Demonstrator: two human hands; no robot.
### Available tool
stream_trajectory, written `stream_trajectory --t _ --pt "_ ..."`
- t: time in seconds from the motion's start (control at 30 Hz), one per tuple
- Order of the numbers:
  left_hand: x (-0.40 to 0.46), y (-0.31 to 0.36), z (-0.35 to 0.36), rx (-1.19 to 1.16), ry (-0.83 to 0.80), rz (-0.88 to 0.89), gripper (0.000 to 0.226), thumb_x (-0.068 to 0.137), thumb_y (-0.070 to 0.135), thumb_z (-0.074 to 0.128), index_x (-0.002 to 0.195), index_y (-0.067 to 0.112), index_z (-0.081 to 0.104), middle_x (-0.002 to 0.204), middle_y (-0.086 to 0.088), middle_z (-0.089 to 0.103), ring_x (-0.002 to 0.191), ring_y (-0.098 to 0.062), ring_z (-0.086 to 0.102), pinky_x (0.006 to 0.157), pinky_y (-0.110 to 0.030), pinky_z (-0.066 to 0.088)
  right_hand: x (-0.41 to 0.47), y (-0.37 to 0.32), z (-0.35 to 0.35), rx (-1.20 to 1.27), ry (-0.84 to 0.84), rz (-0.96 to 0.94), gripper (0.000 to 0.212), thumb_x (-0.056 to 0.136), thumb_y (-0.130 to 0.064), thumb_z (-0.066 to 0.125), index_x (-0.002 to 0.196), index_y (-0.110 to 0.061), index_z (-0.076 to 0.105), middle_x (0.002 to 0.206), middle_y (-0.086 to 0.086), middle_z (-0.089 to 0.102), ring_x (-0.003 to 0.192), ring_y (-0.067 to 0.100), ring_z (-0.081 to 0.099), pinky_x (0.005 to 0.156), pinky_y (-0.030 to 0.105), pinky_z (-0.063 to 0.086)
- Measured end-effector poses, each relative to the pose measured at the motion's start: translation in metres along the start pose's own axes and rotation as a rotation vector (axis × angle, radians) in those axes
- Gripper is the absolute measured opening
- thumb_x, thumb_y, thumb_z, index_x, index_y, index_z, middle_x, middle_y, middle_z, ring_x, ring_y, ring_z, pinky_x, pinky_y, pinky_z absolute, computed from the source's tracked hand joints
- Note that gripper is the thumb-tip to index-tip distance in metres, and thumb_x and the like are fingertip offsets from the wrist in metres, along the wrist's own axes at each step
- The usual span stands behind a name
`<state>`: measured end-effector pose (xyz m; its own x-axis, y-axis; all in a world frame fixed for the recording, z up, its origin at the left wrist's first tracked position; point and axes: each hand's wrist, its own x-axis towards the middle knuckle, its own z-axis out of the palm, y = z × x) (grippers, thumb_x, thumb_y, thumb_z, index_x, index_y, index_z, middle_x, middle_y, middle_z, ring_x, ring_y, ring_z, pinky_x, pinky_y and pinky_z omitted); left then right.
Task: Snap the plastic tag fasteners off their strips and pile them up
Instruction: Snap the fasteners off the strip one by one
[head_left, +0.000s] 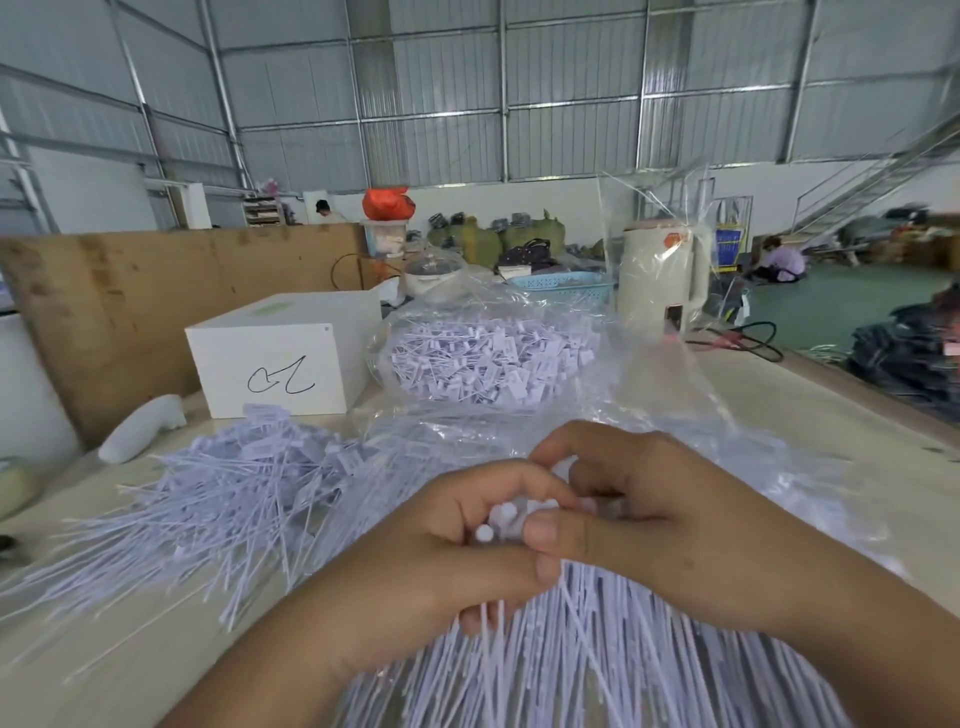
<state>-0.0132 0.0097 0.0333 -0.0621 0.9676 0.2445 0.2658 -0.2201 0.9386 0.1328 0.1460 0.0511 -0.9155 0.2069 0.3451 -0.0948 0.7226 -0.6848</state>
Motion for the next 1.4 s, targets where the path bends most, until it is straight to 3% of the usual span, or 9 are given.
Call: stream_trajectory --t 0.13,0.3,0.6,0.77,0.83,0.93,1.03,1.2,1.4 --pt "-0.003 0.004 -0.009 -0.047 0.082 0.023 0.014 0.071 0.029 0.074 0.07 0.021 0.063 0.05 0.004 0.048 0.044 -0.01 0.043 0.05 -0.025 0.031 0.0 0.002 -0.015 -0.192 0.019 0.043 0.062 0.072 -0.077 0.052 0.069 -0.015 0.056 0.06 0.003 0.046 0.054 0.016 0.044 0.054 0.037 0.035" --pt "-0.005 0.004 -0.013 0.033 0.072 0.009 0.02 0.063 0.031 0.078 0.058 0.027 0.059 0.053 0.009 0.043 0.047 -0.007 0.038 0.048 -0.019 0.031 -0.001 0.004 -0.012 0.021 -0.045 0.071 0.047 0.077 -0.047 0.069 0.058 -0.009 0.049 0.053 -0.005 0.032 0.047 0.01 0.031 0.048 0.025 0.025" --pt "0.007 0.003 0.015 0.039 0.575 0.257 0.039 0.063 0.031 0.077 0.051 0.027 0.04 0.051 0.014 0.029 0.045 -0.006 0.024 0.044 -0.013 0.026 0.006 -0.012 0.017 0.121 0.369 0.022 0.037 0.083 -0.036 0.066 0.056 -0.018 0.051 0.046 -0.009 0.031 0.043 0.008 0.027 0.043 0.018 0.023" --pt "0.007 0.0 0.012 -0.113 0.766 0.215 0.04 0.066 0.022 0.075 0.052 0.024 0.038 0.051 0.007 0.028 0.046 -0.015 0.028 0.047 -0.023 0.029 0.004 -0.017 0.002 0.231 0.678 0.095 0.044 0.074 -0.053 0.056 0.062 -0.011 0.059 0.048 0.004 0.041 0.038 0.013 0.034 0.037 0.014 0.033" --pt "0.006 0.0 0.003 -0.192 0.712 0.185 0.037 0.067 0.018 0.075 0.053 0.022 0.04 0.052 0.007 0.031 0.043 -0.012 0.029 0.046 -0.022 0.029 0.001 -0.014 -0.012 0.219 0.642 0.108 0.051 0.074 -0.056 0.063 0.061 -0.008 0.054 0.053 0.01 0.044 0.043 0.016 0.039 0.043 0.022 0.037" --pt "0.004 -0.002 0.0 -0.178 0.493 0.142 0.026 0.06 0.021 0.081 0.059 0.024 0.054 0.054 0.011 0.046 0.041 -0.006 0.039 0.044 -0.021 0.034 0.002 -0.011 -0.013 0.215 0.278 0.065 0.038 0.073 -0.049 0.07 0.064 -0.014 0.06 0.054 0.006 0.046 0.042 0.007 0.04 0.044 0.015 0.035" --pt "0.003 -0.002 0.003 -0.181 0.238 0.14 0.024 0.064 0.022 0.075 0.086 0.029 0.072 0.07 0.007 0.06 0.044 -0.004 0.049 0.046 -0.019 0.04 0.002 -0.005 -0.008 0.264 0.036 0.031 0.027 0.072 -0.044 0.07 0.08 -0.018 0.064 0.059 -0.007 0.048 0.051 0.007 0.042 0.052 0.018 0.035" --pt "0.0 0.001 0.002 -0.164 0.019 0.097 0.036 0.076 0.016 0.066 0.11 0.026 0.071 0.064 0.011 0.059 0.044 -0.002 0.047 0.052 -0.024 0.034 0.002 -0.002 -0.008 0.318 -0.025 -0.006 0.026 0.073 -0.038 0.077 0.09 -0.022 0.066 0.064 -0.003 0.06 0.059 0.007 0.052 0.058 0.017 0.038" --pt "-0.001 0.003 0.0 -0.024 0.03 0.051 0.024 0.075 0.023 0.068 0.099 0.028 0.07 0.062 0.01 0.054 0.049 -0.007 0.045 0.054 -0.028 0.036 0.003 0.001 -0.001 0.365 -0.049 -0.008 0.033 0.072 -0.038 0.076 0.094 -0.016 0.066 0.086 0.026 0.067 0.077 0.043 0.061 0.071 0.052 0.047"
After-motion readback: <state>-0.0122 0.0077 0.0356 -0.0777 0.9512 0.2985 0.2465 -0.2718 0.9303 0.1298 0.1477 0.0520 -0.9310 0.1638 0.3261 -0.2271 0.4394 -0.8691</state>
